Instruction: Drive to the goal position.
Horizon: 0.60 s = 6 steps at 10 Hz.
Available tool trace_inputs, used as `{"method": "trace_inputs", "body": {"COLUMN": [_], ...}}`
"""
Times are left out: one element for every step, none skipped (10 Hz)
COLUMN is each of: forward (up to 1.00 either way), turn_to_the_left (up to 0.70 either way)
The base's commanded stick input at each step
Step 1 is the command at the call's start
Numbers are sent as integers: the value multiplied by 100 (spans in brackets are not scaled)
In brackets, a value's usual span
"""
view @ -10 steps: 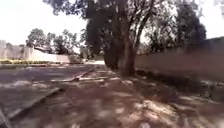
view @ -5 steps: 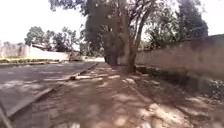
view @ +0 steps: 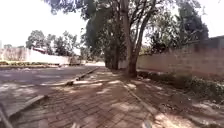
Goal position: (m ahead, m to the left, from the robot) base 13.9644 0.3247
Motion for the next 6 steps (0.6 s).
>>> {"method": "trace_inputs", "body": {"forward": [50, 50, 50, 50, 50, 50], "turn_to_the_left": [0, 0, 0, 0, 0, 0]}}
